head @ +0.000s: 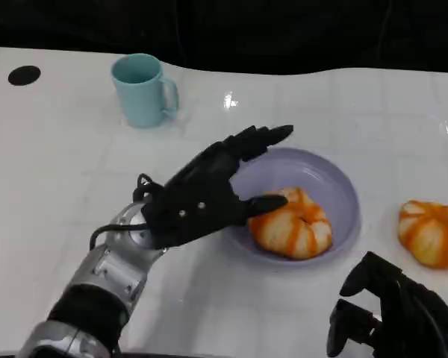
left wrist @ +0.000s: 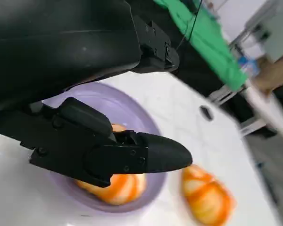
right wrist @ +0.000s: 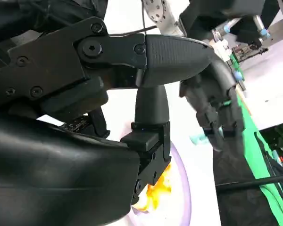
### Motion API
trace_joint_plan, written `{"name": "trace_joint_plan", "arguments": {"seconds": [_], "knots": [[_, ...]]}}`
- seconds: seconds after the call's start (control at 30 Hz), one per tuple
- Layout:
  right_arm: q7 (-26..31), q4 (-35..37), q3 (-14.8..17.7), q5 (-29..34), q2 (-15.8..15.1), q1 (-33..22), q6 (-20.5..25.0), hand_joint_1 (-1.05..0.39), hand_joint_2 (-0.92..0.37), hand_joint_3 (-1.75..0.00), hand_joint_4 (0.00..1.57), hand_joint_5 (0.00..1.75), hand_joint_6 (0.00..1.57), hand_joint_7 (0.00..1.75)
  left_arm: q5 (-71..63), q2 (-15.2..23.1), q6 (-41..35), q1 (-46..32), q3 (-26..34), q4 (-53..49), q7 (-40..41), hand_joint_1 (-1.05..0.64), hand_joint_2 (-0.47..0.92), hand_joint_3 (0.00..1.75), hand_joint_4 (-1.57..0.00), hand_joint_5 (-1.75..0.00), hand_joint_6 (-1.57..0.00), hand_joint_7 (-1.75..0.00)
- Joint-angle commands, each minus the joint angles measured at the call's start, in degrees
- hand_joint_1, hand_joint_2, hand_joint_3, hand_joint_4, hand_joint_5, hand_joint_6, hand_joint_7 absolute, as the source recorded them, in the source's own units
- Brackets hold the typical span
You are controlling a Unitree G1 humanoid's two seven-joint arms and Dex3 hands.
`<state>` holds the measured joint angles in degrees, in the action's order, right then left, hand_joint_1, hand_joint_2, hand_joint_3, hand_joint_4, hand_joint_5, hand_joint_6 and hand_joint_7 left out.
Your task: Grasp the bread from the table and place it into the plate.
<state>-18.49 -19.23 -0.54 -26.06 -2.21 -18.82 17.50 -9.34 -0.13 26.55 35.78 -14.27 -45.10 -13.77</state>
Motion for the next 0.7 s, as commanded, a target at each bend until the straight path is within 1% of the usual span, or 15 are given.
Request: {"name": "trace_joint_plan", "arguments": {"seconds": [0.03,0.17,0.23,0.33,0.37,0.4,0.47,0.5,0.57,0.63,0.7], "knots": [[-0.5,0.2,0.4,-0.2,-0.6,0.1,-0.6,-0.52,-0.92,-0.53,0.75,1.75,0.46,1.75,6.9,-1.6,2.8,-3.4,4.2,1.3,-2.7,-0.62,0.92,0.19,-0.09,-1.03,-0.49,-0.12],[-0.1,-0.2,0.4,-0.2,-0.7,0.1,0.0,-0.53,-0.92,-0.53,0.75,1.75,0.46,1.75,11.1,-2.8,3.9,-6.6,6.3,4.1,-4.8,-0.55,0.92,0.19,-0.23,-1.15,-0.58,-0.17],[-0.2,-0.1,0.4,-0.1,-0.8,0.2,-0.2,-0.53,-0.92,-0.53,0.75,1.75,0.47,1.75,13.0,-3.5,3.9,-8.3,7.4,5.7,-5.3,-0.50,0.92,0.17,-0.29,-1.18,-0.62,-0.20],[-0.1,-0.2,0.4,-0.3,-0.8,0.2,0.1,-0.52,-0.92,-0.54,0.76,1.75,0.47,1.75,16.3,-4.8,2.3,-10.4,8.8,8.2,-6.8,-0.47,0.92,0.17,-0.32,-1.24,-0.64,-0.29],[0.0,-0.2,0.5,-0.4,-0.8,0.2,0.4,-0.52,-0.92,-0.54,0.76,1.75,0.47,1.75,17.4,-5.1,1.8,-11.3,9.2,9.2,-7.4,-0.48,0.92,0.17,-0.32,-1.32,-0.63,-0.39],[0.0,-0.3,0.5,-0.5,-0.8,0.2,0.5,-0.52,-0.92,-0.54,0.76,1.75,0.47,1.75,18.1,-5.2,1.3,-11.9,9.5,10.0,-7.8,-0.49,0.92,0.17,-0.31,-1.40,-0.55,-0.60],[0.0,-0.4,0.5,-0.5,-0.9,0.2,0.6,-0.52,-0.92,-0.53,0.76,1.75,0.46,1.75,19.7,-5.4,1.1,-13.2,10.0,11.3,-9.2,-0.50,0.92,0.17,-0.29,-1.49,-0.47,-0.82],[0.0,-0.4,0.5,-0.5,-0.9,0.2,0.7,-0.52,-0.92,-0.53,0.76,1.75,0.46,1.75,20.1,-5.4,1.1,-13.7,10.2,11.7,-9.5,-0.51,0.92,0.18,-0.27,-1.56,-0.40,-0.99],[0.0,-0.5,0.5,-0.5,-0.9,0.2,0.6,-0.52,-0.92,-0.53,0.76,1.75,0.46,1.75,20.6,-5.5,1.1,-14.8,10.6,12.9,-10.0,-0.50,0.92,0.18,-0.26,-1.62,-0.35,-1.14],[-0.1,-0.3,0.6,-0.4,-0.9,0.2,0.3,-0.52,-0.92,-0.53,0.76,1.75,0.47,1.75,20.9,-5.4,0.7,-16.1,10.8,14.1,-10.2,-0.50,0.92,0.18,-0.26,-1.64,-0.33,-1.19],[-0.2,-0.2,0.6,-0.5,-0.9,0.3,0.2,-0.52,-0.92,-0.53,0.76,1.75,0.47,1.75,21.2,-5.2,0.2,-17.9,10.9,15.9,-10.4,-0.53,0.92,0.20,-0.24,-1.67,-0.30,-1.29]]}}
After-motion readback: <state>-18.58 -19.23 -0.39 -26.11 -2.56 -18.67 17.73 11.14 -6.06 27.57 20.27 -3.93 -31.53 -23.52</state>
